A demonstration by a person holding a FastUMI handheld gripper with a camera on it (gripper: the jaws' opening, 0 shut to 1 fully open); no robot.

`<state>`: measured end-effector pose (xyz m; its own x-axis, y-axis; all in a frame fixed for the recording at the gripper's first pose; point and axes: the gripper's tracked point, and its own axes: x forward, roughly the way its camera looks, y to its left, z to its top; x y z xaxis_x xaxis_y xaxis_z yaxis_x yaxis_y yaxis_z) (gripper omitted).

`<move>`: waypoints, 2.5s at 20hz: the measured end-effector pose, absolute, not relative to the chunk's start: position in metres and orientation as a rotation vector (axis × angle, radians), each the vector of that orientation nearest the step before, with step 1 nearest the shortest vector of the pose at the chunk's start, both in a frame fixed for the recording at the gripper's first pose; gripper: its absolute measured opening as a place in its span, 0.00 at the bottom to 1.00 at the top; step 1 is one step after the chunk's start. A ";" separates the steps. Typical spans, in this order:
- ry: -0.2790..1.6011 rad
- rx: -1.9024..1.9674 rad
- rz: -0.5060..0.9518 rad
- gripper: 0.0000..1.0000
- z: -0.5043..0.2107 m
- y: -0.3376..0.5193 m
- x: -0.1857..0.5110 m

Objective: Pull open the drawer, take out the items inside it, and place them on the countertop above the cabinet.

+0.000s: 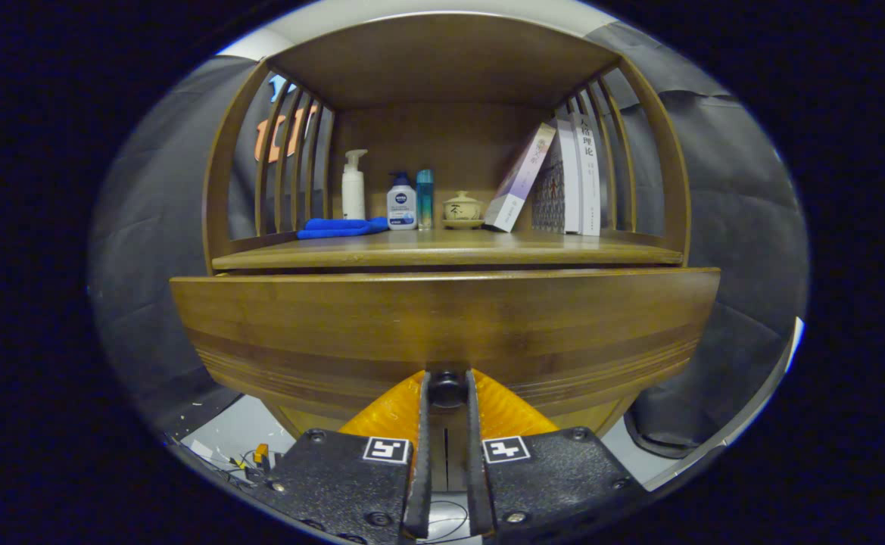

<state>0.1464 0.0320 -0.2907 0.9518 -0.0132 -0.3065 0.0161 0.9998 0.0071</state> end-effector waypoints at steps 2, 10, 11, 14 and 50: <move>0.310 0.000 -0.011 0.22 -0.291 0.032 0.134; 0.313 -0.011 0.011 0.22 -0.291 0.030 0.092; 0.312 -0.015 0.013 0.22 -0.291 0.030 0.088; 0.313 -0.019 0.022 0.22 -0.292 0.029 0.074; 0.318 0.116 0.015 1.00 -0.076 0.010 0.171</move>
<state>0.1711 0.0099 -0.0760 0.9497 0.0329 -0.3115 0.0036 0.9933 0.1158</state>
